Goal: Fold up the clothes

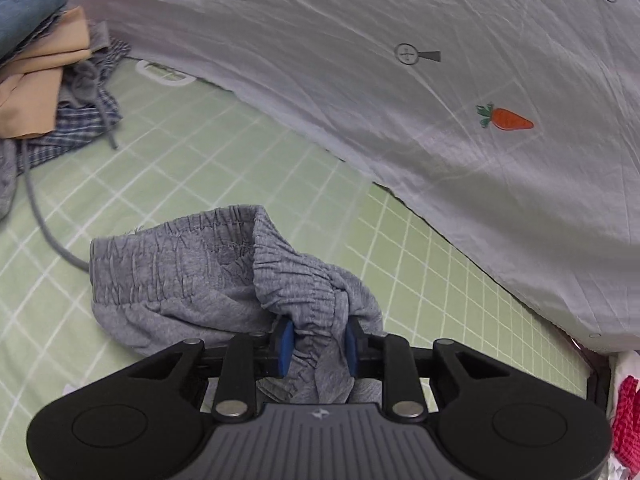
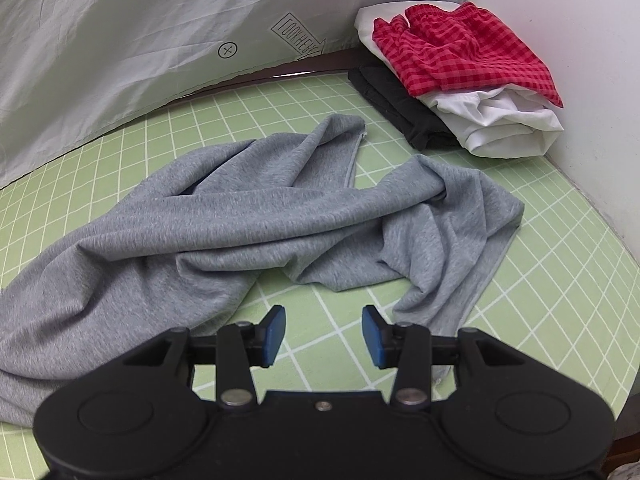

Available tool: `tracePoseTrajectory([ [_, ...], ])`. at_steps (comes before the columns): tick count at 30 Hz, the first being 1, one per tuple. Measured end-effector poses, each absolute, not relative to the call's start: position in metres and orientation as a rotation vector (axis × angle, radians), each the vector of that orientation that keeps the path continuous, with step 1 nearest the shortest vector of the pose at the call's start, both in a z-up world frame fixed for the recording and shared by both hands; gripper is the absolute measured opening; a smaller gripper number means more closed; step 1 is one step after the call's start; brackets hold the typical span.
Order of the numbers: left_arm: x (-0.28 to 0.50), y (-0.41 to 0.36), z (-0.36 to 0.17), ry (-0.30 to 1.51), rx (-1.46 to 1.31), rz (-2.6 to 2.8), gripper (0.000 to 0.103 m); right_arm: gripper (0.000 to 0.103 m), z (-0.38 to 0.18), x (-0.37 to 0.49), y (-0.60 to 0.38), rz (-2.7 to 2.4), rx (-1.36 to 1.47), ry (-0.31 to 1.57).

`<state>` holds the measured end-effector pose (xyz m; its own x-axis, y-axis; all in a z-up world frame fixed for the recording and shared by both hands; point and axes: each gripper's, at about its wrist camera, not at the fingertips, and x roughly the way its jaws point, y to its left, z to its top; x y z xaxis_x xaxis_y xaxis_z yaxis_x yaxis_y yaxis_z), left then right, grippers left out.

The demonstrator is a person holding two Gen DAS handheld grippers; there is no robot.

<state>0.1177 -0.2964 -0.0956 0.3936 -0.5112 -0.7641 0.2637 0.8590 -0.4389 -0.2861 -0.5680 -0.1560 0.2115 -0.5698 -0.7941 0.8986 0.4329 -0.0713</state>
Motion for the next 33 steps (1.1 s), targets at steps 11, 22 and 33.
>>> tracePoseTrajectory([
  [11, 0.065, -0.269, -0.119, 1.08, -0.271, -0.491, 0.029, 0.043, -0.164, -0.28, -0.576, -1.026, 0.482, 0.886],
  [22, 0.074, -0.289, -0.124, 1.098, -0.204, -0.481, 0.013, 0.043, -0.168, -0.28, -0.579, -1.016, 0.51, 0.885],
  [33, 0.046, -0.211, -0.066, 0.954, -0.314, -0.379, 0.003, 0.043, -0.168, -0.295, -0.564, -1.031, 0.537, 0.857],
])
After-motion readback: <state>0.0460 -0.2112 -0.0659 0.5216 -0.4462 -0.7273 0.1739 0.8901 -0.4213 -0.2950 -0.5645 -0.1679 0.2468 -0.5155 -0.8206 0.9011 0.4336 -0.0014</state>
